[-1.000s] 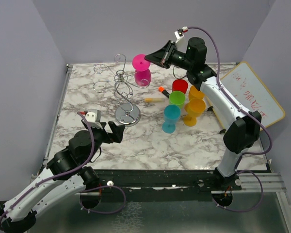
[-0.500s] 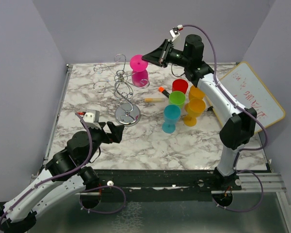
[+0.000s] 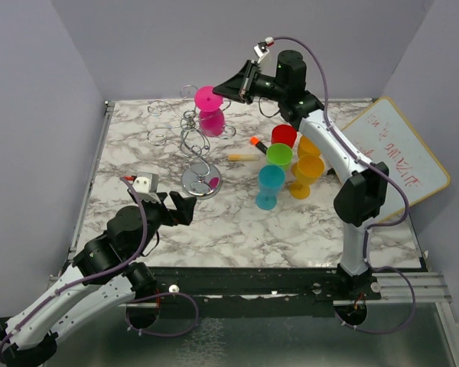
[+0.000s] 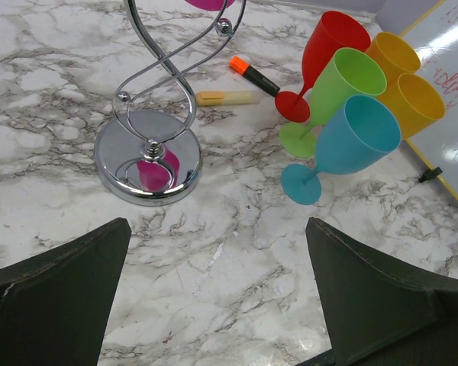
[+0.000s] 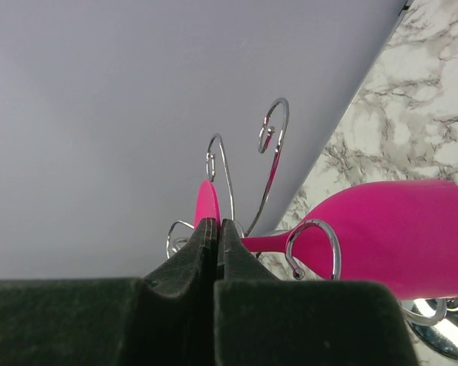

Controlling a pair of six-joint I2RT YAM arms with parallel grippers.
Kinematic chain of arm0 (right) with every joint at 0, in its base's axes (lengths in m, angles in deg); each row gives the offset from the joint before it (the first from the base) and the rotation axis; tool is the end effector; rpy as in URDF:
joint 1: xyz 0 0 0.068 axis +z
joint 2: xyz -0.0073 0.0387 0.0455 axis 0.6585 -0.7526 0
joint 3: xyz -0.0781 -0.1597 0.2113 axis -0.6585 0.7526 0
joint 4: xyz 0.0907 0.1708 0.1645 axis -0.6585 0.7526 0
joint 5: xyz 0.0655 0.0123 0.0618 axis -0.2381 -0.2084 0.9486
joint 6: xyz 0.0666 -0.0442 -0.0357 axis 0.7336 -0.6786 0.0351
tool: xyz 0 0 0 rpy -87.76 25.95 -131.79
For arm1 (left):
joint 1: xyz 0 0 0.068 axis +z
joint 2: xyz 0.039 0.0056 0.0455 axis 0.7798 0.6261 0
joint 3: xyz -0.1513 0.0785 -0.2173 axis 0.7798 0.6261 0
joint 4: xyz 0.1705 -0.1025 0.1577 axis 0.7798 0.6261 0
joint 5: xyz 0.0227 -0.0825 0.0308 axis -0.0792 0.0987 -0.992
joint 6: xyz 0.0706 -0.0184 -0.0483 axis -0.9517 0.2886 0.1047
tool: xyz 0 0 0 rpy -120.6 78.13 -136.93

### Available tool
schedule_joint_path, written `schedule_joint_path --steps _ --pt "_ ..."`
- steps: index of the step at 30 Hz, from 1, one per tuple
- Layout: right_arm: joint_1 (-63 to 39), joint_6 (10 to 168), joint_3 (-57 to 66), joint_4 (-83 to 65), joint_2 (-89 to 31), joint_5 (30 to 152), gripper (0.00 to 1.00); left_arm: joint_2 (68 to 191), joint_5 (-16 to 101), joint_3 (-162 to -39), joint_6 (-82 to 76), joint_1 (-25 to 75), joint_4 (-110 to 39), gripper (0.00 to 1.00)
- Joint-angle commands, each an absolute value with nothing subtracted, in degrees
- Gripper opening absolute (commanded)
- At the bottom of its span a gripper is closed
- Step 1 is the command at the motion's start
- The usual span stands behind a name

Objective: Take the wine glass off the wine glass rack
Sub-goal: Pick up the wine glass from the wine rack.

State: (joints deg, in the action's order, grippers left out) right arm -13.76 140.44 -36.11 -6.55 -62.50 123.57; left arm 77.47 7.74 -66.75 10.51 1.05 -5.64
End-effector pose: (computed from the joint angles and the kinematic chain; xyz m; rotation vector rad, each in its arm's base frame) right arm 0.4209 0.2747 0.4202 -0.1378 1.8742 1.6460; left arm 0.1077 -0.0755 0.3081 0.0617 1.7938 -0.5363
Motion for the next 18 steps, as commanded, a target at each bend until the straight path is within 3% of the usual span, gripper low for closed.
schedule_joint_path --steps 1,18 --pt "-13.32 141.06 -38.16 -7.19 -64.00 121.96 0.01 77.39 8.00 -66.22 10.52 1.32 -4.87 0.99" --pt "-14.21 138.92 -39.05 -9.13 -64.05 114.31 0.01 76.40 11.38 -67.99 9.80 1.32 -3.25 0.99"
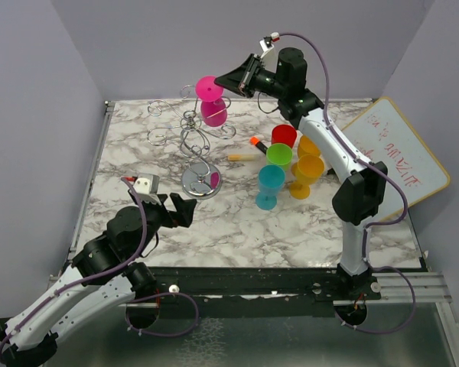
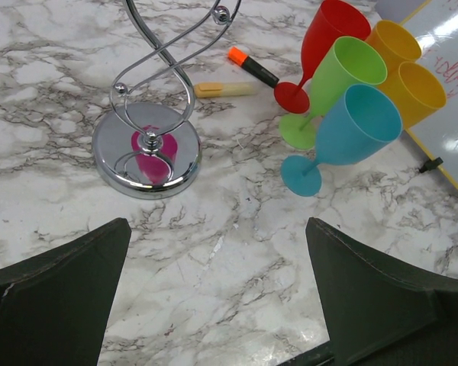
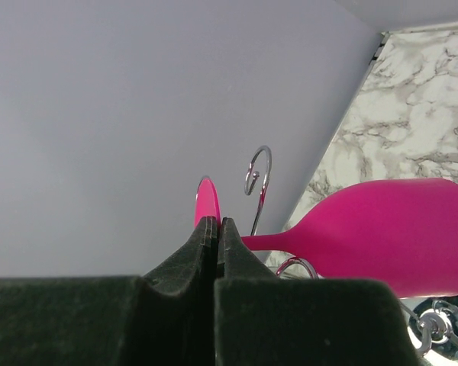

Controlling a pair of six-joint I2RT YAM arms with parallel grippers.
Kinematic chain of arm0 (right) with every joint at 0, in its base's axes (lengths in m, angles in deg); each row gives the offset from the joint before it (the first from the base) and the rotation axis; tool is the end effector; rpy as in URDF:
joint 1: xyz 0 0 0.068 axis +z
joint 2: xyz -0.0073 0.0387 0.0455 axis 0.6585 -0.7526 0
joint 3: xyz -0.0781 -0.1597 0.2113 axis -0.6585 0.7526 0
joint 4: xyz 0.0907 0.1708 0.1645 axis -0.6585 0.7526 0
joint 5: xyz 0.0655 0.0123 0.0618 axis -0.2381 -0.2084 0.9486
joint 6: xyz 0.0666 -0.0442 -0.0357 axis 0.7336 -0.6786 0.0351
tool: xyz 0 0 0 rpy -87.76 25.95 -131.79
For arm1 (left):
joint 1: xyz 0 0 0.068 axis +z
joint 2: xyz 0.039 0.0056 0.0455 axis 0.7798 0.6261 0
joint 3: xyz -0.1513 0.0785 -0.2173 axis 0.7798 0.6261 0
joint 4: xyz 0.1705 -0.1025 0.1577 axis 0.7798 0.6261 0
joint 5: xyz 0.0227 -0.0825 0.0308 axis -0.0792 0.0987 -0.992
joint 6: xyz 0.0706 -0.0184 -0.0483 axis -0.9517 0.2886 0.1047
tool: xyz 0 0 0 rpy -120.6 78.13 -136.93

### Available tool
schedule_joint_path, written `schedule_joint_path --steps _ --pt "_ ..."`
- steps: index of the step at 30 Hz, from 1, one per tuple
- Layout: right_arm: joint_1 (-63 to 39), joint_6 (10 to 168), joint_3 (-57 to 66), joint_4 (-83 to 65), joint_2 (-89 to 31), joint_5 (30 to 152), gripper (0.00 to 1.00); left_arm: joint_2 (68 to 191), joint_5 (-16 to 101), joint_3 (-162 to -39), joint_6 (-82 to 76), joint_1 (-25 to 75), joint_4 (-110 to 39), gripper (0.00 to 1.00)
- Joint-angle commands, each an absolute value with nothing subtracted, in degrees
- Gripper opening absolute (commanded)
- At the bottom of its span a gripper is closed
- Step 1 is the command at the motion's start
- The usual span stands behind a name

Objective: Take the wine glass off the wine glass rack
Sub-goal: Pick up the wine glass from the wine rack.

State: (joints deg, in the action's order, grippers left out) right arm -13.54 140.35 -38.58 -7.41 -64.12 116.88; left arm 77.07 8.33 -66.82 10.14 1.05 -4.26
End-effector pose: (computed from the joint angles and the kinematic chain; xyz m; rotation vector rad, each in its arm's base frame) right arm 0.4332 0.2751 0.4245 -0.0490 1.8168 1.5708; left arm 0.1060 -0.0745 0.3058 0.0809 1.8082 -0.5306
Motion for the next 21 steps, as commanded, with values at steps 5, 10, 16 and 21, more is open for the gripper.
schedule_joint_path --steps 5,10,16,21 --pt "-16.17 139.44 -36.43 -11.21 -62.10 113.84 0.01 77.82 13.06 -67.79 9.50 1.32 -3.16 0.99" --pt "-17.28 137.65 -34.83 -12.26 -60.39 115.81 0.01 78.93 13.41 -68.56 9.65 1.32 -3.15 0.99" --pt "-19.52 139.80 -29.30 -15.87 -56.79 115.51 0.01 78.15 11.32 -67.99 11.99 1.32 -3.80 0.99" --pt "-20.90 138.72 -27.69 -16.26 -54.71 117.18 0.00 77.39 10.94 -67.84 11.78 1.32 -4.86 0.99"
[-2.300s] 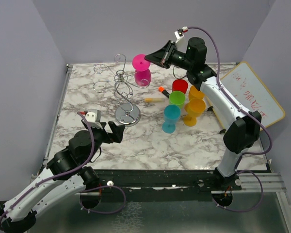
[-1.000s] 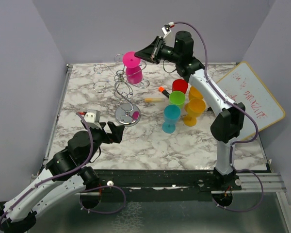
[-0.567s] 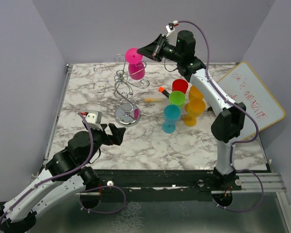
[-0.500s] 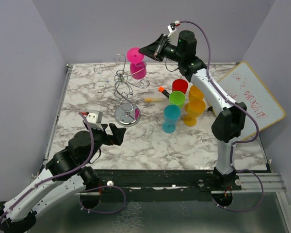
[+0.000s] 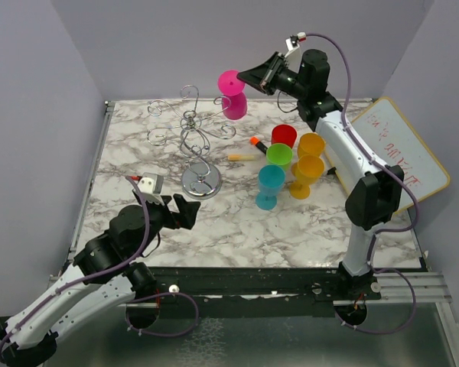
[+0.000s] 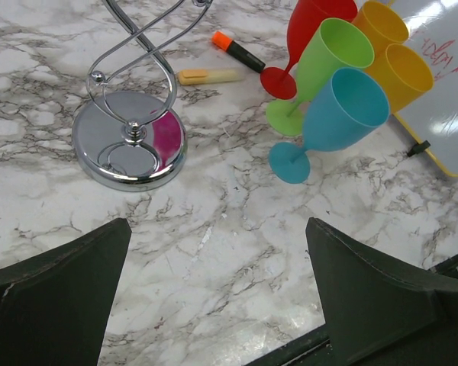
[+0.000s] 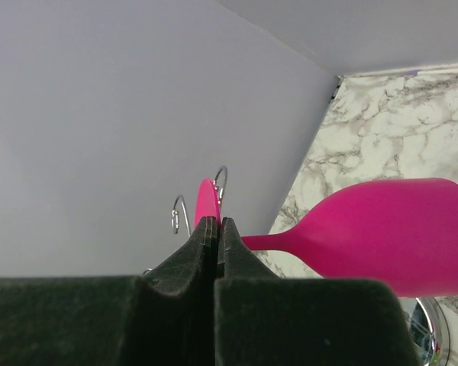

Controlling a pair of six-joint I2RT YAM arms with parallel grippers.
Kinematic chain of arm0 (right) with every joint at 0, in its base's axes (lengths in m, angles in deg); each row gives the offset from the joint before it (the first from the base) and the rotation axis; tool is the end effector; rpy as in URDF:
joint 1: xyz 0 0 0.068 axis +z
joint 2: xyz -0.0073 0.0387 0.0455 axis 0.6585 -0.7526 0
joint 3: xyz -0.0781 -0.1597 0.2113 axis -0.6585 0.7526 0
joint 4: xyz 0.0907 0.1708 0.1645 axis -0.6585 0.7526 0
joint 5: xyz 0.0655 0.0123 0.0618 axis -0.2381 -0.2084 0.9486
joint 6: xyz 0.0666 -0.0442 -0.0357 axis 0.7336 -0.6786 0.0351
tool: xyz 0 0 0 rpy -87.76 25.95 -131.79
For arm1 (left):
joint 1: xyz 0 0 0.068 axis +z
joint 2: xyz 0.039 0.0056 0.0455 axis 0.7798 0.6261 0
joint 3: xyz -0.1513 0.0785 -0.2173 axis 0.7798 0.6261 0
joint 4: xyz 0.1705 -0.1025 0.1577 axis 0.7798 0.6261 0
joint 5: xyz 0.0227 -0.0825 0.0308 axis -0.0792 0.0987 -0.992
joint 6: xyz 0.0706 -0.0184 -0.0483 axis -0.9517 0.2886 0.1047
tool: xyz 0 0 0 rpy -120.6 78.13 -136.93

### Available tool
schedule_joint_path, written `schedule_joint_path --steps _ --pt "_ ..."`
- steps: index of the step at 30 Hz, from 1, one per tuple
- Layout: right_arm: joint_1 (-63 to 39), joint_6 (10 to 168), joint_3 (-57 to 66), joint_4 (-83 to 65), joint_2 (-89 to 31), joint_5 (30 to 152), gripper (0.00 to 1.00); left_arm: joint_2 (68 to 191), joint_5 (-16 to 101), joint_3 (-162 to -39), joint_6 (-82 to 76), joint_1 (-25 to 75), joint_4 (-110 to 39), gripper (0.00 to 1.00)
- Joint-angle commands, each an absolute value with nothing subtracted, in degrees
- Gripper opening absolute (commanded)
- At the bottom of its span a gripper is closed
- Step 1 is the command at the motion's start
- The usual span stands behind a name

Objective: Take the wine glass off the wine glass rack
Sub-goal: Pick up the wine glass from the wine rack, then place the wine glass at the center of the board.

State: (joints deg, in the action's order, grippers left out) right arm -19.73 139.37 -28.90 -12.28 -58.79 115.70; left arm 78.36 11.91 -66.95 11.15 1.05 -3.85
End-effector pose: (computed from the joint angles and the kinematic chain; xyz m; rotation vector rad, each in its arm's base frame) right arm 0.4448 0.2192 0.4178 0.0468 1.7707 1.4699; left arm 0.1063 -0.0818 0.3027 0.1206 1.8447 -0.5794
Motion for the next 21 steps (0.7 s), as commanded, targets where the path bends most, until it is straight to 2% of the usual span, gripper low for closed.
schedule_joint_path --steps 1,9,21 --pt "-21.00 138.13 -27.31 -16.28 -54.24 117.42 0.01 77.32 11.13 -67.89 11.83 1.32 -4.87 0.99" --pt "-21.21 131.50 -21.00 -13.74 -47.23 113.25 0.00 78.57 19.51 -69.41 7.66 1.32 -6.58 0.99" --pt "-21.23 122.52 -2.52 -14.17 -27.49 112.98 0.01 82.18 21.22 -71.73 8.06 1.32 -6.63 0.99"
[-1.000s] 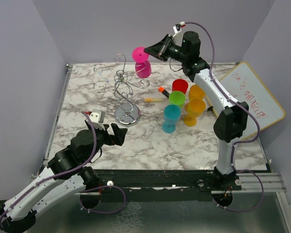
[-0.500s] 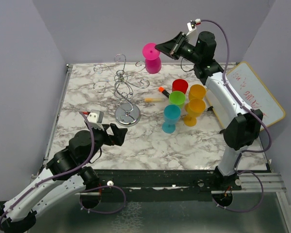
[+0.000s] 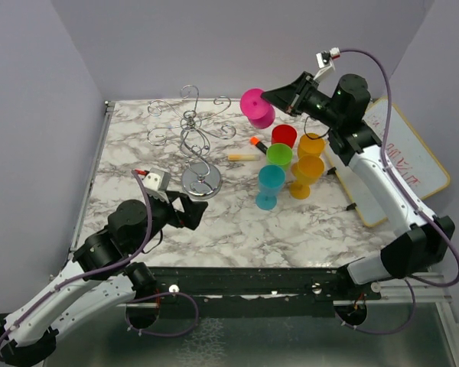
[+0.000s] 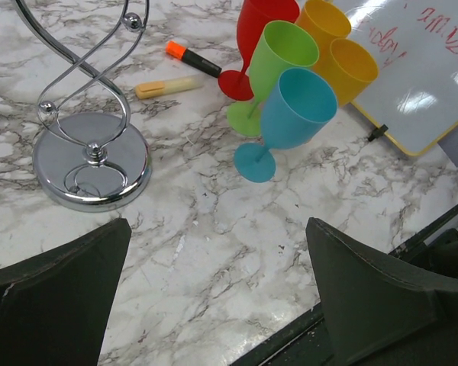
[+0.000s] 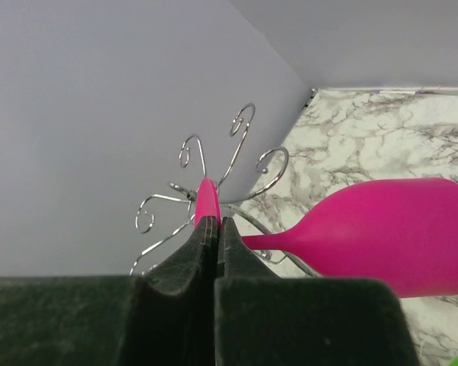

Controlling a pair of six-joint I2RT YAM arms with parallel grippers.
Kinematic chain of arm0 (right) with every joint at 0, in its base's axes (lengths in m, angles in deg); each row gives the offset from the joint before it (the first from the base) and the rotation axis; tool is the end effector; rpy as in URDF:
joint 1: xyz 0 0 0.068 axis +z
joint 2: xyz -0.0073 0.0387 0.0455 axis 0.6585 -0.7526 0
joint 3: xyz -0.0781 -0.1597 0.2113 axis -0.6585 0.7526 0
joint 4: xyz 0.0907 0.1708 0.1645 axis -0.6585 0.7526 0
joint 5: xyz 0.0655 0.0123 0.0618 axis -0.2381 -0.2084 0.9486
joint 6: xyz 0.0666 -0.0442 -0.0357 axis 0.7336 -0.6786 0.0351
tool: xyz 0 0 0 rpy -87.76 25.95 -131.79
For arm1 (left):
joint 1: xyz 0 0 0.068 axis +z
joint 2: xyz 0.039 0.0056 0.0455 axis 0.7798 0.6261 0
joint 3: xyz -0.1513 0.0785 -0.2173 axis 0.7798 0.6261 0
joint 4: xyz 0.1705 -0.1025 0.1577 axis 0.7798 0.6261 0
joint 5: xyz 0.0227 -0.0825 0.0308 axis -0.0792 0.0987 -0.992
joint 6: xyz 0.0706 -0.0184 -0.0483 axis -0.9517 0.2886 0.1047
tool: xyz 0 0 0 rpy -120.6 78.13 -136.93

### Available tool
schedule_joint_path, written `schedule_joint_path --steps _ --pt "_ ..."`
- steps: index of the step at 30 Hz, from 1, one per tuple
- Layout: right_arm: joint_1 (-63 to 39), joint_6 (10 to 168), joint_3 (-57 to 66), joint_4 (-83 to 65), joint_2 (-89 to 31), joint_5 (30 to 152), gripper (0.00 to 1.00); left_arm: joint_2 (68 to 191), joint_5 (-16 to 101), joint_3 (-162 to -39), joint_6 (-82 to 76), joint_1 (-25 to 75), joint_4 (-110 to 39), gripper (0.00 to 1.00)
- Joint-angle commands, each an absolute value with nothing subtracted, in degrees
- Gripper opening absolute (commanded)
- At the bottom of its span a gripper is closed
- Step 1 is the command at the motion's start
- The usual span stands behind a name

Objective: Take the wine glass off the wine glass rack
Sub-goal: Place the wine glass at the center of the board.

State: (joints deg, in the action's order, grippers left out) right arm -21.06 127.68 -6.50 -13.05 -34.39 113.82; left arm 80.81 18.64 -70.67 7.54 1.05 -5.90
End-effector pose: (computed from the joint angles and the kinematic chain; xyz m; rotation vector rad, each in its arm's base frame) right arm 0.3448 0.1680 0.4501 -0.0998 1.6629 1.2851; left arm 0.1042 -0.0927 0.3254 0.2461 1.7967 -0.6677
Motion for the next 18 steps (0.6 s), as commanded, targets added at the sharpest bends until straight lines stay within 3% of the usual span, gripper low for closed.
schedule_joint_path --steps 1,11,18 --pt "-21.23 121.44 -1.46 -13.65 -25.93 113.82 0.01 82.41 21.54 -71.82 8.28 1.32 -6.89 0.99" --pt "-21.23 112.82 8.17 -5.47 -11.89 122.06 0.00 79.36 25.55 -68.64 12.35 1.32 -15.20 0.99" --pt "-21.13 109.15 12.40 -1.13 -6.34 136.44 0.00 79.91 33.08 -65.44 17.56 1.32 -26.14 0.99"
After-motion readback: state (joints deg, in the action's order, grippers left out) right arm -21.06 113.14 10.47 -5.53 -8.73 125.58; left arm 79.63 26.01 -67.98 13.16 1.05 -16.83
